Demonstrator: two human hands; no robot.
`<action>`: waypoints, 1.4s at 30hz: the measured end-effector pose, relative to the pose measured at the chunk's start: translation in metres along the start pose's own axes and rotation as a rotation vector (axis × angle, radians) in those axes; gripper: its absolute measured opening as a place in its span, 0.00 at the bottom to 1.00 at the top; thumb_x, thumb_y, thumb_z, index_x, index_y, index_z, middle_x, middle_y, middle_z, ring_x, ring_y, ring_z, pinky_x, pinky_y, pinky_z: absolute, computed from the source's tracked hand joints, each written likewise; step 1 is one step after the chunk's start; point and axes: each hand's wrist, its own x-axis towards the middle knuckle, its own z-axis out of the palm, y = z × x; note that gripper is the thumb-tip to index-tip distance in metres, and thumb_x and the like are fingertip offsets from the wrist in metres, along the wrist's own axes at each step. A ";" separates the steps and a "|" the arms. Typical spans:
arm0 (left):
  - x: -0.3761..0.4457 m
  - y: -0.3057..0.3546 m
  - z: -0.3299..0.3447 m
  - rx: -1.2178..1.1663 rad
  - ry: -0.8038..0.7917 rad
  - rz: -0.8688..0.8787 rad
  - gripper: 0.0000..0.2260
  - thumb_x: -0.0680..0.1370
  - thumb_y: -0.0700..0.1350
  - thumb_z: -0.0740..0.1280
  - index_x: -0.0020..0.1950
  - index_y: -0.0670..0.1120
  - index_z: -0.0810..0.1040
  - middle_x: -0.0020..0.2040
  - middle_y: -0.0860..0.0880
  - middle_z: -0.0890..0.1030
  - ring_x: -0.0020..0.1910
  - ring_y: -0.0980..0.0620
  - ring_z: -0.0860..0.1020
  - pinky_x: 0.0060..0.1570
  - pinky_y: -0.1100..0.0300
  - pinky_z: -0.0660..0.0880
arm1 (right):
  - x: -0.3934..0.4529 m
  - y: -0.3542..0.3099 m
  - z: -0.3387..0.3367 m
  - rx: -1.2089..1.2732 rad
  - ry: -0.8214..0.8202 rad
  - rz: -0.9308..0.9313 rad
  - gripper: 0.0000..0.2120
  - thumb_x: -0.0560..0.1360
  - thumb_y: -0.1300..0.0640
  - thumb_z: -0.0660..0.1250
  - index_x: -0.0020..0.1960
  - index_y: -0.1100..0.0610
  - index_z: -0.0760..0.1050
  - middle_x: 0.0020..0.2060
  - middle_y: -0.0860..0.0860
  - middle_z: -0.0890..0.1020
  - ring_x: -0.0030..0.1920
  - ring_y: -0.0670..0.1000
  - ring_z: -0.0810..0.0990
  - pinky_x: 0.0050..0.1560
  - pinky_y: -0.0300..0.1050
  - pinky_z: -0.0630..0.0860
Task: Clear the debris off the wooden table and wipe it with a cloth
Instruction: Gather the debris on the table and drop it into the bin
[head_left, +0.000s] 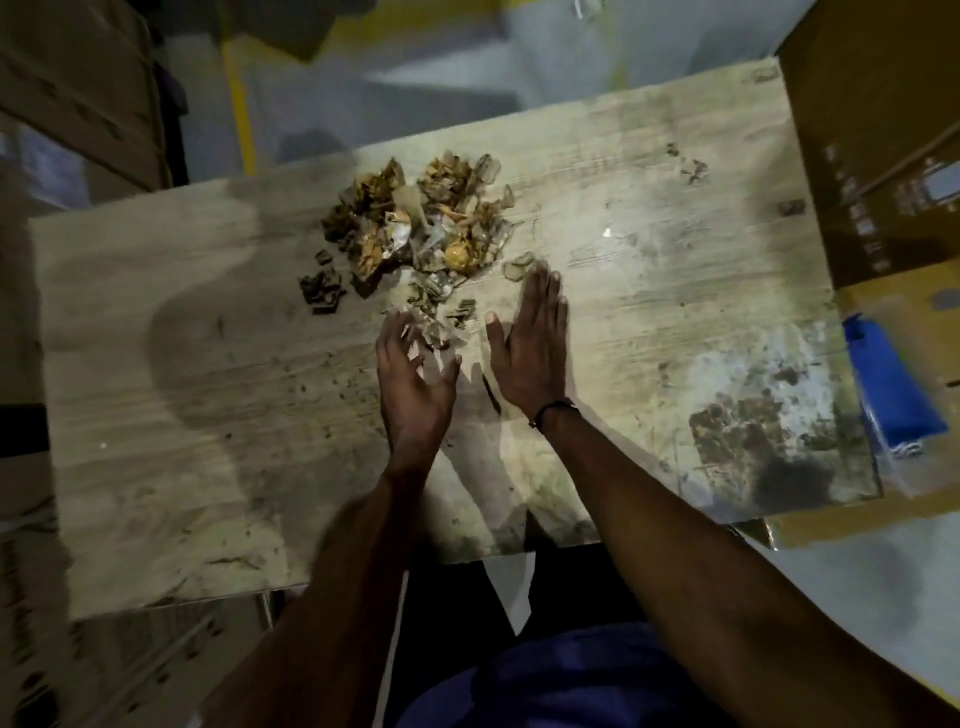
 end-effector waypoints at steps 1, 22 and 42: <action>0.003 0.001 -0.006 0.007 0.017 0.016 0.33 0.78 0.47 0.77 0.79 0.47 0.66 0.76 0.48 0.69 0.74 0.51 0.73 0.67 0.41 0.77 | 0.004 -0.004 0.001 0.047 -0.004 0.012 0.38 0.87 0.40 0.53 0.86 0.62 0.45 0.86 0.58 0.49 0.86 0.58 0.45 0.84 0.60 0.48; 0.107 -0.047 -0.047 0.205 -0.157 0.250 0.24 0.76 0.54 0.75 0.72 0.56 0.75 0.82 0.54 0.65 0.80 0.51 0.66 0.70 0.39 0.73 | 0.035 -0.046 0.017 0.265 -0.036 -0.074 0.20 0.86 0.49 0.62 0.76 0.52 0.74 0.83 0.54 0.64 0.85 0.55 0.55 0.81 0.62 0.60; 0.130 -0.115 -0.093 0.387 0.127 -0.021 0.34 0.84 0.59 0.53 0.86 0.42 0.53 0.86 0.44 0.54 0.86 0.45 0.51 0.82 0.58 0.42 | 0.016 -0.054 0.035 0.069 0.174 0.084 0.31 0.87 0.44 0.51 0.85 0.59 0.57 0.83 0.58 0.62 0.85 0.56 0.56 0.84 0.53 0.53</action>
